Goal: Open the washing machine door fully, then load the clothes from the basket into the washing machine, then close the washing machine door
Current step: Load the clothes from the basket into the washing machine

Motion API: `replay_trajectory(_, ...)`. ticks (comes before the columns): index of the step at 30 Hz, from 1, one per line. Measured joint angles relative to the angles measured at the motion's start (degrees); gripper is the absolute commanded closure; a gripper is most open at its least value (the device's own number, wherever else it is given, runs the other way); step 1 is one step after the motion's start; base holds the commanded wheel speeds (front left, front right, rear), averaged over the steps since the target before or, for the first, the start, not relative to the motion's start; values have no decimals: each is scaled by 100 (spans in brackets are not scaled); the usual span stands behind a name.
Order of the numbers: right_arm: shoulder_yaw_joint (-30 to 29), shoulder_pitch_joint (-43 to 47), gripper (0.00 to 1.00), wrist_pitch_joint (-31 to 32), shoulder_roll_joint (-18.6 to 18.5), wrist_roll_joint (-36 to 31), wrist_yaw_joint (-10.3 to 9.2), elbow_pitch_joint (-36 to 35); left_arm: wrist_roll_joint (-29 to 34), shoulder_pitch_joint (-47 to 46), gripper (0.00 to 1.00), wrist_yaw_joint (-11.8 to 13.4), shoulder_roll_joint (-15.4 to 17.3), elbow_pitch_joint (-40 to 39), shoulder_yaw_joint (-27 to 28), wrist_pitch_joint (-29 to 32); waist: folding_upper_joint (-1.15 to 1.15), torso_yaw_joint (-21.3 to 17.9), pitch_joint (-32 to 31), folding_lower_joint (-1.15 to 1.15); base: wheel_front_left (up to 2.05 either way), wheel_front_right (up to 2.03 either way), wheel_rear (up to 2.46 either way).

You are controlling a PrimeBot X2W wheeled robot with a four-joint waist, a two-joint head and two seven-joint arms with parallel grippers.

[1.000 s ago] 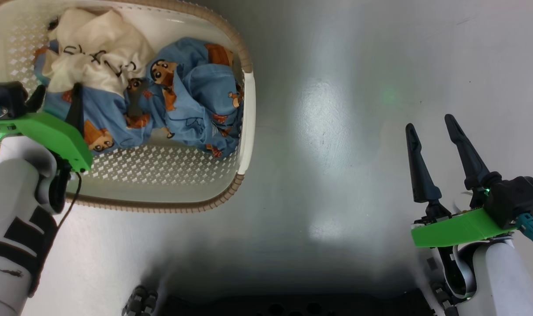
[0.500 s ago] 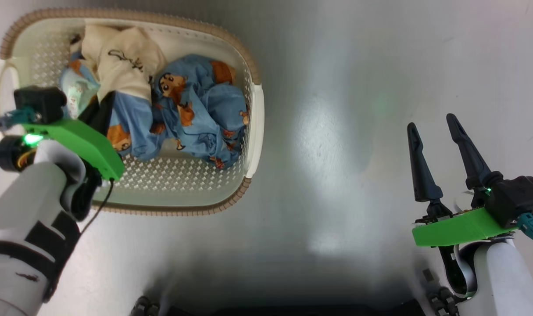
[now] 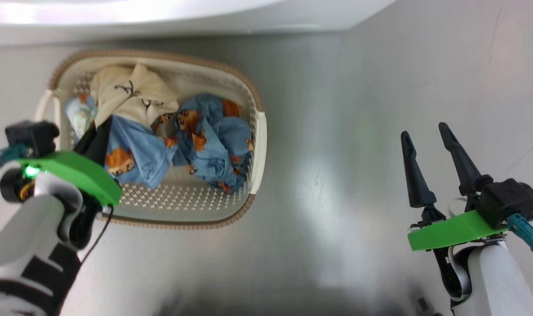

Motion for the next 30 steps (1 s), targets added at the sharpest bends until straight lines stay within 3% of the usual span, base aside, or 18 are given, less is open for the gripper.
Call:
replay_trajectory(18, 183, 421, 0, 0, 15, 58, 0, 350, 1330, 2120, 100, 1, -321, -1856, 2373, -23, 0, 6, -1640, 0, 0, 0, 0)
replay_trajectory(30, 308, 889, 0, 1, 21, 130, 0, 449, 2119, 3479, 100, 1, -721, -3203, 3370, -23, 0, -27, -2775, 0, 0, 0, 0)
